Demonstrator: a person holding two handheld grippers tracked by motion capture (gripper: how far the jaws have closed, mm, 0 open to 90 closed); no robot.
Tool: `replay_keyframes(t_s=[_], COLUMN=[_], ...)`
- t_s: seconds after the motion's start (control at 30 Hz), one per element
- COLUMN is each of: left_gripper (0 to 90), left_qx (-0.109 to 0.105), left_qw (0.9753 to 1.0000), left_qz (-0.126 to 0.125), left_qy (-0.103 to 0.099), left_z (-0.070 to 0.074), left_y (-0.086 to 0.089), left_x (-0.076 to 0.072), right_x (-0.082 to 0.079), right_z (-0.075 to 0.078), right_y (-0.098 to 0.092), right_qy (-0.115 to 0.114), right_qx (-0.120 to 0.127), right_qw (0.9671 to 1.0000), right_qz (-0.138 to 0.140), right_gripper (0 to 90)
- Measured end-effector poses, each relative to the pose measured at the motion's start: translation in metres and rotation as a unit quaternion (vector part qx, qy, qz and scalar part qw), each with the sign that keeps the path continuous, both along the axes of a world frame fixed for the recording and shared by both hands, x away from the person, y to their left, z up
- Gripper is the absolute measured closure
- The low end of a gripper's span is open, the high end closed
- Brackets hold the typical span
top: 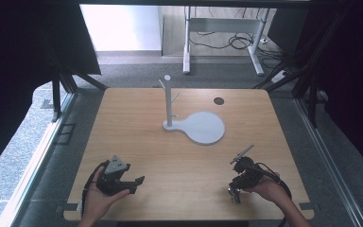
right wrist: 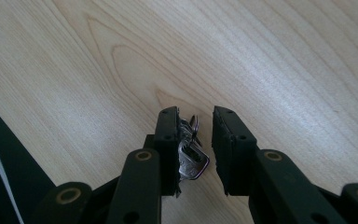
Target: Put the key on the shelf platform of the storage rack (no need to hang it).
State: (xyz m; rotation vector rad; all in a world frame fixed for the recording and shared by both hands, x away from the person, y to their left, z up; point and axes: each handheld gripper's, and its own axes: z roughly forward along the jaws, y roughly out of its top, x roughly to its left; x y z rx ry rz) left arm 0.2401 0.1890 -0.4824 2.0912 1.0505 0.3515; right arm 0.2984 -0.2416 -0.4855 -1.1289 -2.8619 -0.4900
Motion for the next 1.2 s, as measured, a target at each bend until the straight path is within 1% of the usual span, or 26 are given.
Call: replay_keyframes(t_s=[0.2,0.27,0.33,0.37,0.47,0.57,0.87,1.0,1.03,1.17,1.2], left_gripper=[27.4,27.4,27.4,27.4,27.4,27.4,27.4,27.4,27.4,27.4,27.4], left_qx=[0.0,-0.001,-0.001,0.0,0.0,0.0,0.002,0.001,0.001,0.0,0.0], left_qw=[1.0,1.0,1.0,1.0,1.0,1.0,1.0,1.0,1.0,1.0,1.0], left_qz=[0.0,0.001,0.001,0.001,0.001,0.001,0.002,0.003,0.003,0.003,0.003], left_qy=[-0.001,-0.001,-0.001,-0.001,-0.001,-0.002,-0.002,-0.003,-0.002,-0.003,-0.003], left_z=[0.0,0.0,0.0,0.0,0.0,0.0,0.001,0.001,0.001,0.002,0.002], left_y=[0.0,0.001,0.001,0.001,0.001,0.001,0.002,0.003,0.003,0.003,0.003], left_x=[0.0,0.0,0.0,0.0,0.0,0.0,0.0,0.0,0.0,0.0,0.0], right_x=[0.002,0.003,0.004,0.004,0.004,0.005,0.005,0.004,0.003,0.001,0.001], right_z=[-0.003,-0.005,-0.006,-0.005,-0.005,-0.005,-0.004,0.0,0.004,0.012,0.012], right_y=[0.002,0.002,0.002,0.002,0.002,0.002,0.004,0.005,0.005,0.004,0.004], right_qy=[0.009,0.017,0.017,0.018,0.018,0.022,0.022,0.022,0.02,0.013,0.013], right_qx=[-0.002,-0.005,-0.004,-0.003,-0.005,-0.004,-0.008,-0.01,-0.012,-0.012,-0.012], right_qw=[0.9999,0.9998,0.9998,0.9997,0.9997,0.9996,0.9996,0.9996,0.9997,0.9998,0.9998], right_qz=[-0.005,-0.011,-0.01,-0.013,-0.016,-0.019,-0.016,-0.013,-0.011,-0.006,-0.006], right_gripper=[74.4,76.8,78.1,80.4,82.6,87.8,88.9,89.1,89.1,89.2,89.2])
